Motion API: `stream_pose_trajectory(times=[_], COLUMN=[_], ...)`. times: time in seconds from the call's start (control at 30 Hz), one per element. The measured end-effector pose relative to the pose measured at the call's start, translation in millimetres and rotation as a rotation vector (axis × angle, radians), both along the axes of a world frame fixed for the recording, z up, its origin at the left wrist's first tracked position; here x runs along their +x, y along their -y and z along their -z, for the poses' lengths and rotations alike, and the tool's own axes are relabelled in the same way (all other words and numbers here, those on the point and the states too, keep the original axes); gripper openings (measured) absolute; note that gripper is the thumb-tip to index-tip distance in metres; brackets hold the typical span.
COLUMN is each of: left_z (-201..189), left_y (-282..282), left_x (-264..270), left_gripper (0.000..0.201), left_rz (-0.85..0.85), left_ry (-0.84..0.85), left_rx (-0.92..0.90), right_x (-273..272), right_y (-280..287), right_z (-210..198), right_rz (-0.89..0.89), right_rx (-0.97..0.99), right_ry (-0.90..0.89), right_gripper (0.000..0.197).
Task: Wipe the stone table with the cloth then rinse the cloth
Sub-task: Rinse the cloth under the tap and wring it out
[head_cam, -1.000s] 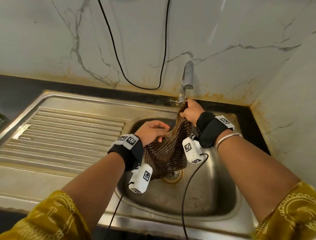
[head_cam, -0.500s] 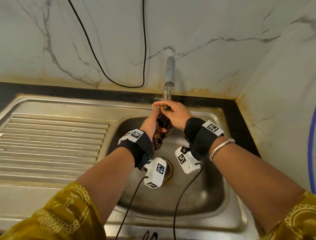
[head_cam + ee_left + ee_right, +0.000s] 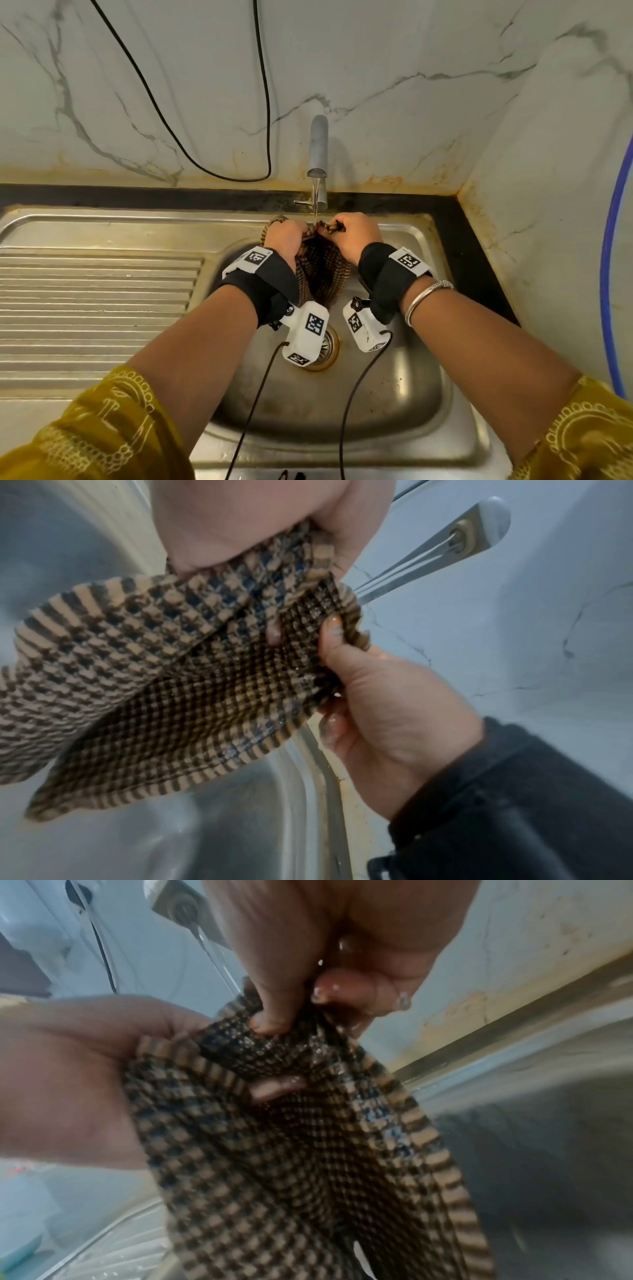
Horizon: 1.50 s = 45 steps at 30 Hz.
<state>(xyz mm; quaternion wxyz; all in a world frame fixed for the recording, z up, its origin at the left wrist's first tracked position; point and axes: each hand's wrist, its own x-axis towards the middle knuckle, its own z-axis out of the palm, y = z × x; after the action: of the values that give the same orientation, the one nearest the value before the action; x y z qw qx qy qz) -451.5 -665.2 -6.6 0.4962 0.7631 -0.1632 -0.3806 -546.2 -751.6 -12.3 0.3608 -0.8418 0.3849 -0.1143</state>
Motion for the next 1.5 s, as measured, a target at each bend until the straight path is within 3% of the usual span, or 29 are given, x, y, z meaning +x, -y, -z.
stream_pose_trajectory(times=[0.07, 0.13, 0.23, 0.3, 0.4, 0.47, 0.63, 0.8, 0.87, 0.93, 1.1, 1.17, 1.27, 1.4, 1.5], left_z=[1.0, 1.0, 3.7, 8.7, 17.6, 16.1, 1.1, -4.6, -9.4, -13.8, -8.3, -4.1, -6.0, -1.2, 4.1], left_y=[1.6, 1.9, 3.0, 3.1, 2.7, 1.7, 2.3, -1.3, -3.3, -5.5, -11.0, -14.5, -24.1, -32.3, -37.6], left_x=[1.6, 2.8, 5.8, 8.0, 13.9, 18.6, 19.5, 17.7, 19.2, 21.5, 30.3, 36.3, 41.4, 44.4, 41.4], left_gripper=[0.046, 0.045, 0.041, 0.042, 0.049, 0.043, 0.034, 0.033, 0.034, 0.032, 0.024, 0.033, 0.046, 0.049, 0.051], left_rz=[-0.138, -0.136, -0.139, -0.151, -0.252, -0.159, 0.051, 0.044, 0.025, 0.005, -0.159, -0.052, 0.114, 0.291, 0.219], left_ry=[-0.191, -0.200, -0.231, -0.238, -0.107, 0.059, 0.387, 0.358, 0.342, 0.317, 0.177, 0.345, 0.593, 0.661, 0.692], left_rx=[-0.094, -0.073, -0.099, -0.143, -0.106, 0.006, 0.190, 0.151, 0.115, 0.098, -0.013, 0.082, 0.196, 0.289, 0.246], right_x=[2.4, 6.7, 11.8, 16.6, 20.6, 23.9, 36.4, 45.0, 41.7, 37.7, 32.1, 30.2, 28.7, 35.6, 42.5], right_y=[0.6, 0.6, -6.0, -9.8, -10.3, -5.4, -9.8, -11.3, -7.7, -4.7, 2.4, 5.8, 4.8, 4.7, 1.9], right_z=[2.1, 6.2, 6.0, 7.6, 11.4, 12.1, 4.8, -4.8, -4.9, 0.1, 11.6, 9.7, 4.0, 0.1, -4.9], right_rz=[-0.013, -0.007, -0.002, -0.031, 0.079, 0.117, -0.009, 0.034, 0.027, -0.006, -0.073, -0.126, -0.156, -0.083, -0.028], right_rx=[-0.008, 0.040, 0.231, 0.256, 0.374, 0.288, 0.110, 0.275, 0.334, 0.264, 0.053, 0.003, 0.043, 0.124, 0.293], right_ry=[-0.071, -0.087, -0.003, 0.047, 0.165, 0.164, -0.030, 0.076, 0.128, 0.074, -0.003, -0.050, -0.016, 0.101, 0.213], right_gripper=[0.020, 0.014, 0.041, 0.047, 0.031, 0.017, 0.026, 0.009, 0.024, 0.041, 0.032, 0.023, 0.025, 0.030, 0.030])
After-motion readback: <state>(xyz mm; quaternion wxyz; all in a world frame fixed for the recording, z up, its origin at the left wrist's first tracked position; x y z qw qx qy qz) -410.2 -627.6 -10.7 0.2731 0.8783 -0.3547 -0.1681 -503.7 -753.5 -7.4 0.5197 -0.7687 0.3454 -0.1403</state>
